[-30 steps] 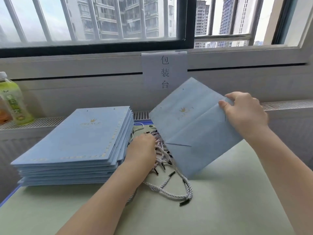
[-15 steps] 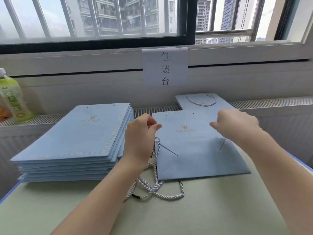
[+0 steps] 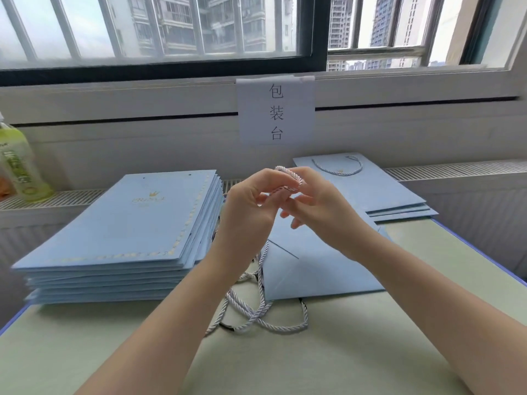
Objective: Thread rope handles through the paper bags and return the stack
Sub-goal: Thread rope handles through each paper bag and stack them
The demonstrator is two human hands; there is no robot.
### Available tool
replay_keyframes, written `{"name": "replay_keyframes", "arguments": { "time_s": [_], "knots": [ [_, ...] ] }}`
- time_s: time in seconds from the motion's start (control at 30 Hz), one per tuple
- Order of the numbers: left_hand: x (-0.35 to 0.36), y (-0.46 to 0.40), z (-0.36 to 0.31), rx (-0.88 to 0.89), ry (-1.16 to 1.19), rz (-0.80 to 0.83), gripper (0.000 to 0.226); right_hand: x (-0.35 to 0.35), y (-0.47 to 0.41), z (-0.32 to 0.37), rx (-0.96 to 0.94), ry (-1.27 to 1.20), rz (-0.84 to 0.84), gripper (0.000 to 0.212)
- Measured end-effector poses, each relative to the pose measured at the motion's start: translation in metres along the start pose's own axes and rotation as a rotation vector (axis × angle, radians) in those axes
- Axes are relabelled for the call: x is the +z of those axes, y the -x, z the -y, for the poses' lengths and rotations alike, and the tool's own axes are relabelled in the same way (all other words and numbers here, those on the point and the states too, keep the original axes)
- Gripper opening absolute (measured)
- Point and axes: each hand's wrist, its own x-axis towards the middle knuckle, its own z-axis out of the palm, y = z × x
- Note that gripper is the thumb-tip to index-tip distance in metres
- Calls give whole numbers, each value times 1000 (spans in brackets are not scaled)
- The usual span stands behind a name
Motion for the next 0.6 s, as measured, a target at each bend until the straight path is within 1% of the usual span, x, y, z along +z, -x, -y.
{"name": "replay_keyframes", "arguments": {
  "time_s": [0.07, 0.1, 0.17, 0.2, 0.23, 0.27, 0.37, 0.4, 0.47, 0.5, 0.53, 0.6],
  "knots": [
    [2, 0, -1, 21, -43, 12, 25, -4, 3, 2, 16, -70, 50, 18],
    [2, 1, -2, 29, -62, 10, 23, -5, 4, 2, 51, -151, 100, 18],
    [2, 1, 0, 40, -133, -30, 20, -9, 4, 5, 142, -418, 211, 22],
    [1, 0, 2, 42, -202, -57, 18, -11, 3, 8, 179, -554, 229, 22],
    [1, -1, 3, 34, -273, -71, 18, -13, 1, 10, 212, -663, 206, 18],
    [1, -1, 4, 14, -327, -67, 18, -15, -1, 12, 247, -744, 149, 15],
    [4, 2, 4, -60, -425, -4, 14, -24, -7, 12, 309, -826, -93, 23],
    [4, 3, 5, -70, -446, 9, 10, -28, -9, 10, 324, -880, -182, 23],
    [4, 4, 9, -78, -483, 3, 13, -40, -12, 7, 367, -1024, -381, 22],
    [2, 3, 12, -90, -497, -16, 16, -47, -14, 4, 387, -1024, -469, 21],
    [0, 2, 14, -110, -499, -39, 18, -54, -15, 0, 415, -955, -530, 22],
    [-3, 1, 17, -172, -484, -75, 20, -64, -15, -10, 470, -684, -571, 23]
  ]
}}
